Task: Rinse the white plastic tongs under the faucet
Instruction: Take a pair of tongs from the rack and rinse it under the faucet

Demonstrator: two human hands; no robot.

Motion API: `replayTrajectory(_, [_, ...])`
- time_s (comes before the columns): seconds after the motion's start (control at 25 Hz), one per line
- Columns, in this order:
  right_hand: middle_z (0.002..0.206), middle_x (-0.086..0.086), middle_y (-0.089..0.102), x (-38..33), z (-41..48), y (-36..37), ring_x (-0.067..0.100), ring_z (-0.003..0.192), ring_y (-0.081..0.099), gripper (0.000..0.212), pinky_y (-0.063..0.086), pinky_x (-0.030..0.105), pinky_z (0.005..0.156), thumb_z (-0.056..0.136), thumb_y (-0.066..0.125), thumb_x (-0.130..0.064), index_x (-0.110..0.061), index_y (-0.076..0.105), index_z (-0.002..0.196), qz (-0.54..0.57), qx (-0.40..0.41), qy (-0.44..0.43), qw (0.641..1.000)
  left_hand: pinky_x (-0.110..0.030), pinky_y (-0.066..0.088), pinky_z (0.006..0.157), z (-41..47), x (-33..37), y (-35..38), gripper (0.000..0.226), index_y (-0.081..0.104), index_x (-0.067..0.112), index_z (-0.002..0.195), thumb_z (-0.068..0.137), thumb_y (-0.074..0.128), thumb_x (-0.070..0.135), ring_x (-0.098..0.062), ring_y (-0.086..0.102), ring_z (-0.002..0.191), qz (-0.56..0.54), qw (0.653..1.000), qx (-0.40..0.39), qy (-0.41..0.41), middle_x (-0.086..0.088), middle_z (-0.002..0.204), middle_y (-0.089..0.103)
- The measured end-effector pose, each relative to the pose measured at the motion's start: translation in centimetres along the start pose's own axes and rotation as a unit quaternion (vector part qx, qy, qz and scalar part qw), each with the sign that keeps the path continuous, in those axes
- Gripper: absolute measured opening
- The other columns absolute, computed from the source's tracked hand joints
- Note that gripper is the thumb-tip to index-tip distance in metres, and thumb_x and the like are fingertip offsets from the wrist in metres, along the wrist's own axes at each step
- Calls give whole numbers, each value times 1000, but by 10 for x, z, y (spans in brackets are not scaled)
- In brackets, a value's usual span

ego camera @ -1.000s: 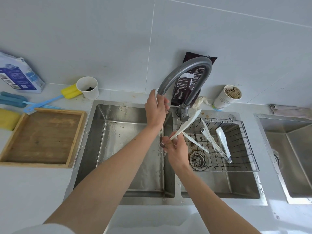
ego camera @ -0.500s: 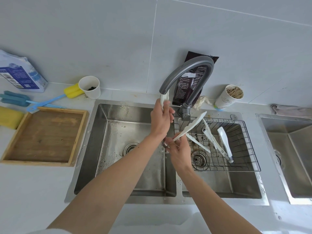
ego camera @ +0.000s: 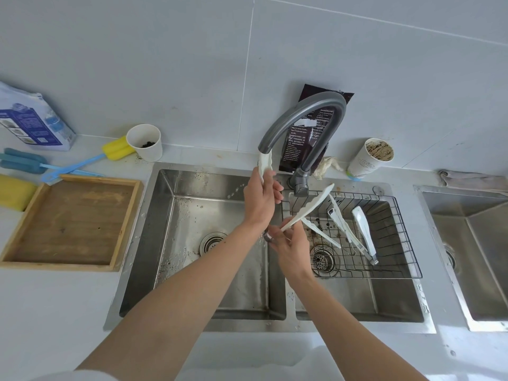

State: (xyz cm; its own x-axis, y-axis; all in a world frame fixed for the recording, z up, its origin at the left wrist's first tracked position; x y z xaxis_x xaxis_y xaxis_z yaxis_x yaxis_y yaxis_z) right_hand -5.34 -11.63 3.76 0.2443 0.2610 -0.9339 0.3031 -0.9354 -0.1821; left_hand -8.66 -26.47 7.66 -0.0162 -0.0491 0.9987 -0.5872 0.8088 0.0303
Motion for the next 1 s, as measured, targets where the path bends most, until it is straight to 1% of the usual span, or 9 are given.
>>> replayTrajectory(0.16, [85,10,72,15,-6,-3,28,83,71,11,56,55,83,99,59,-18,-22,51,91,-42,-6,12,999,-28,58,57,7,7,-8,25,53,8,106,105,37,28,-6,62,57,15,1000,20,9,1,75,64])
replayTrajectory(0.28, [85,8,71,17,-3,-6,24,82,71,11,56,55,85,98,60,-21,-22,52,91,-43,2,16,999,-30,58,60,11,12,-9,27,54,5,106,105,37,26,-8,62,59,9,999,33,11,0,75,64])
replayTrajectory(0.4, [84,8,71,7,4,-4,22,80,72,11,56,55,85,98,60,-19,-22,52,90,-24,6,12,1000,-33,56,60,0,2,-4,32,52,2,104,105,36,31,-13,61,57,3,1000,22,7,-1,71,63])
replayTrajectory(0.48, [87,12,71,6,6,-3,22,82,72,14,56,55,87,98,60,-17,-22,51,89,-11,2,14,1000,-31,55,59,-6,-2,-1,34,52,3,103,105,37,33,-11,60,55,18,1000,13,11,0,70,62])
replayTrajectory(0.6, [88,13,73,17,2,0,26,86,72,14,54,56,90,98,60,-18,-23,51,88,-10,-11,22,1000,-26,52,57,-3,2,-2,29,53,7,101,105,37,31,-7,57,54,21,1000,16,11,3,71,61])
replayTrajectory(0.68, [86,11,72,22,-1,0,23,83,72,15,55,54,89,98,60,-17,-22,50,88,-13,-14,29,999,-26,52,57,0,9,-4,24,53,11,101,105,36,29,-5,56,55,27,999,21,15,3,73,60])
replayTrajectory(0.8, [82,8,70,20,1,0,18,76,69,17,56,46,84,98,58,-12,-21,49,87,-6,-9,32,999,-28,54,59,3,10,-5,23,52,12,101,105,36,27,-5,57,57,28,999,22,20,4,72,60])
replayTrajectory(0.88, [79,5,70,18,6,-1,15,73,68,17,56,47,84,98,59,-13,-21,50,87,-2,3,34,999,-29,55,60,1,6,-7,26,53,11,100,105,37,29,-6,57,57,28,999,22,16,4,72,61])
replayTrajectory(1.0, [79,5,70,18,8,-1,16,76,70,13,58,47,85,98,59,-15,-21,51,89,-13,10,26,1000,-31,57,61,-4,-2,-6,28,54,11,99,105,38,33,-10,60,59,30,999,17,8,1,73,63])
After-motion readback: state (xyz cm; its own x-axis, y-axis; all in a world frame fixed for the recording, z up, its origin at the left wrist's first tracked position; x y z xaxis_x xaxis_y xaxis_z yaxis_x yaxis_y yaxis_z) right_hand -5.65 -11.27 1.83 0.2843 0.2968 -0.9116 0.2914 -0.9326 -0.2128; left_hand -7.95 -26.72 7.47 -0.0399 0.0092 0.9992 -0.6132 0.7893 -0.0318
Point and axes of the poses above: each hand's wrist, its own z-axis towards the middle knuckle, its own y-axis out of the palm, x = y × z, the point moved 10 cm from there along z, towards the middle knuckle
